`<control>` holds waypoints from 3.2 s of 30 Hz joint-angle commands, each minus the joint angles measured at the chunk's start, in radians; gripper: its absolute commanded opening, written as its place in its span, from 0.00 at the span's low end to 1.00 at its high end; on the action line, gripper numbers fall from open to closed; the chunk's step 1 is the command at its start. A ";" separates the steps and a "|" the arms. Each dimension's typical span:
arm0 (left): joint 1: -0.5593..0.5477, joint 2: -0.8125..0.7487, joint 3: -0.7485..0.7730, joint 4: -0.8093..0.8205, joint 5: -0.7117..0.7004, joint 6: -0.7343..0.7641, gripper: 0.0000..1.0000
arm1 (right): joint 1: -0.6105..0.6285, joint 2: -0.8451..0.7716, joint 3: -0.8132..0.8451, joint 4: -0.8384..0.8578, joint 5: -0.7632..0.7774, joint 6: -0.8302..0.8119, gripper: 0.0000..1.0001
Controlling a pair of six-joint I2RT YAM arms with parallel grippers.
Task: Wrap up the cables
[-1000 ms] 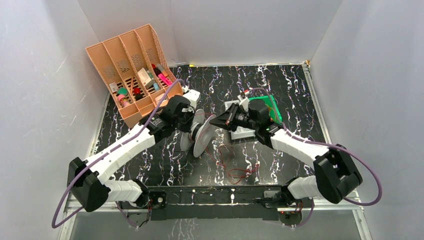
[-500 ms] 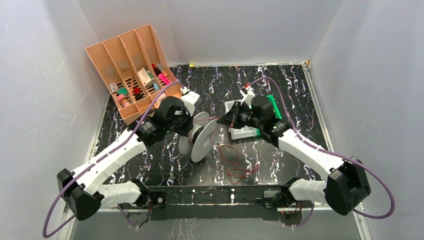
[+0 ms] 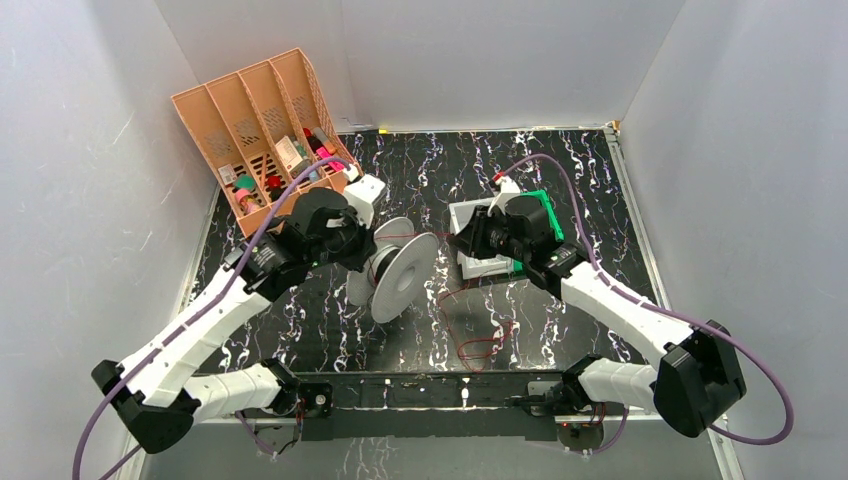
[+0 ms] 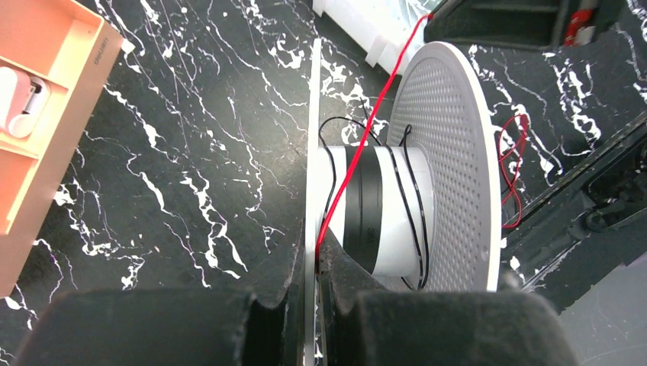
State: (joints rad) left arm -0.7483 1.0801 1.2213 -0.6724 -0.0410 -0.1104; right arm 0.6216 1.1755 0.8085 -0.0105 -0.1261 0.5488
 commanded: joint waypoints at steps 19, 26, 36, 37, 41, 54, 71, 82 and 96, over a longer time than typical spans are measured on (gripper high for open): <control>0.006 -0.054 0.236 -0.033 -0.068 -0.156 0.00 | -0.005 0.026 -0.196 0.186 -0.139 0.021 0.25; 0.006 -0.070 0.242 -0.005 -0.117 -0.243 0.00 | 0.016 0.061 -0.262 0.355 -0.222 0.047 0.29; 0.006 -0.083 0.261 0.023 -0.131 -0.306 0.00 | 0.108 0.119 -0.318 0.578 -0.194 0.077 0.43; 0.006 -0.082 0.265 0.023 -0.128 -0.307 0.00 | 0.113 0.121 -0.319 0.591 -0.179 0.077 0.45; 0.006 -0.082 0.282 0.020 -0.129 -0.310 0.00 | 0.121 0.111 -0.321 0.616 -0.124 0.063 0.50; 0.006 -0.113 0.317 0.016 -0.262 -0.310 0.00 | 0.122 -0.156 -0.300 0.413 0.039 -0.085 0.62; 0.006 -0.116 0.346 0.052 -0.262 -0.304 0.00 | 0.123 0.077 -0.347 0.845 0.030 -0.080 0.74; 0.005 -0.115 0.362 0.060 -0.282 -0.316 0.00 | 0.146 0.264 -0.301 0.976 -0.041 -0.003 0.50; 0.006 -0.115 0.263 0.150 -0.465 -0.327 0.00 | 0.462 0.283 -0.296 0.849 0.269 0.004 0.00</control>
State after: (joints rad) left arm -0.7471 0.9836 1.5055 -0.6529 -0.4137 -0.4183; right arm 1.0168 1.4673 0.4644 0.8661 0.0162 0.5659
